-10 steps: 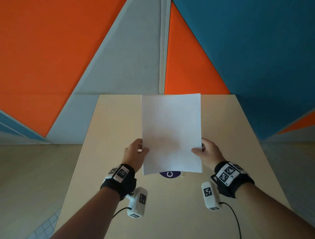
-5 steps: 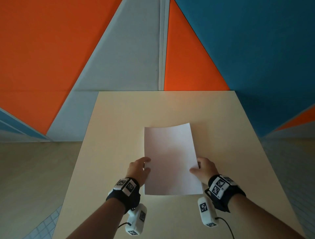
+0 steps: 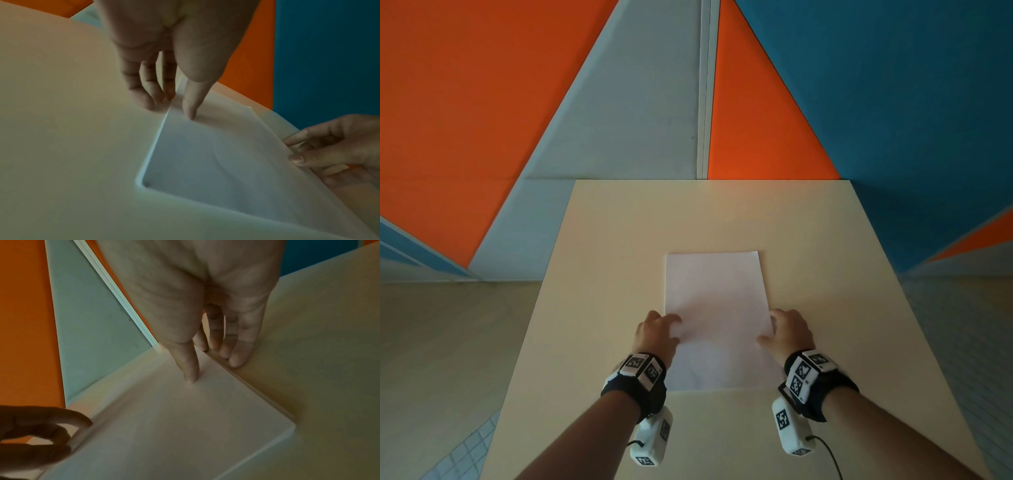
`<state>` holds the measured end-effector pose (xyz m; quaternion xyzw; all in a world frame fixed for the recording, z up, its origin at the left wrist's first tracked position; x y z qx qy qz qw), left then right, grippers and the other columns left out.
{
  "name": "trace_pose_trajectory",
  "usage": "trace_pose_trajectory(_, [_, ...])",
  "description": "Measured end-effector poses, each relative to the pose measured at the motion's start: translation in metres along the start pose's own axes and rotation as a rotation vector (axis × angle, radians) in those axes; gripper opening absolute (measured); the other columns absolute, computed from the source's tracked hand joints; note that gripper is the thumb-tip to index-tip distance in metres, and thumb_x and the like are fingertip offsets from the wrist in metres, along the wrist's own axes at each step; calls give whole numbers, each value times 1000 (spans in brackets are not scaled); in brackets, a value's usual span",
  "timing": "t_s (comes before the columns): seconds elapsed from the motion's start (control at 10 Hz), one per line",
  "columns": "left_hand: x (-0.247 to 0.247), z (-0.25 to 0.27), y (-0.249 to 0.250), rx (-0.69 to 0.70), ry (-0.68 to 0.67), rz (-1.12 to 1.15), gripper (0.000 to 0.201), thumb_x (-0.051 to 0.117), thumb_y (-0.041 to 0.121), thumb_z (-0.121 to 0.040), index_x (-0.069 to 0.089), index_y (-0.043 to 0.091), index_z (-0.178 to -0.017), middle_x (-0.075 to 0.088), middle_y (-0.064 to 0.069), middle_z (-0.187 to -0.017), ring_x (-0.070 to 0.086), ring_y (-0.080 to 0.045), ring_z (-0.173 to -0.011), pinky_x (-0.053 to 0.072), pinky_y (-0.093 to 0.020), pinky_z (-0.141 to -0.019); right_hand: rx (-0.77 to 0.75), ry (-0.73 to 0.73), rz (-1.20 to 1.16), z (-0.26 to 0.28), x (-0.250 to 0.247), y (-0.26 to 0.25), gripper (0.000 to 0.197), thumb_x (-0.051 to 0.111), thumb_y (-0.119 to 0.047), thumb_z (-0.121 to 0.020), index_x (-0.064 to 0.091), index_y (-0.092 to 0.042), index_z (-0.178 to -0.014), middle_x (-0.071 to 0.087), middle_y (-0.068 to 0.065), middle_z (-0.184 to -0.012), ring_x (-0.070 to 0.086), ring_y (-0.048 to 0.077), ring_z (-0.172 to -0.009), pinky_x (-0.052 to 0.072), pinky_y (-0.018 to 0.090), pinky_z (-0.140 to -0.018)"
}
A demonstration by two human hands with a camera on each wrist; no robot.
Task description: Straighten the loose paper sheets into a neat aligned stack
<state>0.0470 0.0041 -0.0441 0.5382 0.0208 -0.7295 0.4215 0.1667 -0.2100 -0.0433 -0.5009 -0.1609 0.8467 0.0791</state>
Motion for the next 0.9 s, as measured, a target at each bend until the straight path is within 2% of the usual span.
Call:
trace_pose_trajectory(0.1, [-2, -1, 2, -84, 9, 45, 44, 57, 21, -88, 50, 20, -132, 56, -11, -124, 56, -31, -114, 45, -35, -94, 29, 2, -29, -1, -1, 3, 47, 73, -31, -77, 58, -11, -116, 59, 10, -116, 60, 30, -106, 47, 32, -84])
trace_pose_trajectory(0.2, [-5, 0, 4, -187, 8, 107, 44, 48, 14, -89, 49, 11, -132, 59, -15, -127, 56, -32, -116, 45, -36, -94, 73, 6, -76, -2, -2, 3, 36, 67, -30, -82, 60, -6, -108, 66, 10, -108, 64, 30, -100, 49, 32, -81])
trace_pose_trajectory(0.3, [-6, 2, 5, -198, 3, 118, 44, 46, 11, -89, 55, 11, -132, 58, -14, -133, 55, -32, -121, 43, -34, -99, 103, 14, -116, -1, -2, 2, 30, 62, -23, -82, 67, -3, -104, 72, 12, -105, 68, 32, -98, 54, 34, -84])
trace_pose_trajectory(0.4, [-7, 3, 6, -206, 6, 133, 42, 44, 10, -90, 58, 12, -129, 59, -13, -134, 55, -31, -122, 43, -33, -101, 94, 17, -145, 0, -5, 1, 24, 60, -16, -77, 71, 0, -91, 75, 14, -95, 69, 36, -91, 55, 34, -78])
trace_pose_trajectory(0.5, [-10, 5, 6, -217, -11, 155, 43, 44, 10, -90, 57, 13, -131, 57, -12, -137, 54, -30, -125, 42, -33, -103, 90, 0, -132, 2, -10, 0, 16, 54, -9, -72, 45, -17, -60, 44, 7, -63, 35, 28, -59, 31, 23, -59])
trace_pose_trajectory(0.6, [-14, 8, 5, -220, -17, 173, 48, 46, 10, -89, 51, 13, -137, 56, -12, -138, 52, -29, -127, 40, -33, -107, 83, -24, -116, 6, -16, -1, 17, 50, -9, -72, 41, -16, -60, 43, 9, -65, 35, 27, -59, 30, 24, -58])
trace_pose_trajectory(0.7, [-16, 15, 2, -205, -1, 172, 48, 49, 11, -88, 52, 18, -135, 57, -9, -134, 54, -27, -123, 43, -34, -103, 63, -50, -94, 8, -18, 4, 26, 54, -11, -79, 68, 1, -98, 72, 16, -102, 69, 36, -96, 55, 36, -81])
trace_pose_trajectory(0.8, [-16, 29, 1, -146, 38, 145, 37, 50, 10, -87, 61, 20, -122, 59, -7, -125, 58, -25, -113, 45, -31, -94, 13, -52, -38, 18, -20, 6, 30, 55, -12, -82, 66, -1, -108, 70, 16, -109, 67, 34, -102, 57, 40, -87])
trace_pose_trajectory(0.9, [-12, 48, -1, -102, 31, 119, 32, 47, 9, -87, 67, 22, -109, 64, -4, -116, 61, -23, -107, 46, -29, -91, -17, -36, 4, 29, -18, 12, 20, 53, -13, -84, 67, -7, -97, 71, 10, -99, 68, 28, -92, 56, 34, -81])
Point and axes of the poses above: each hand's wrist, its own z-axis away from the middle knuckle, its own x-axis out of the palm, y = z × x, the point moved 1 cm from there along -z, towards the middle knuckle
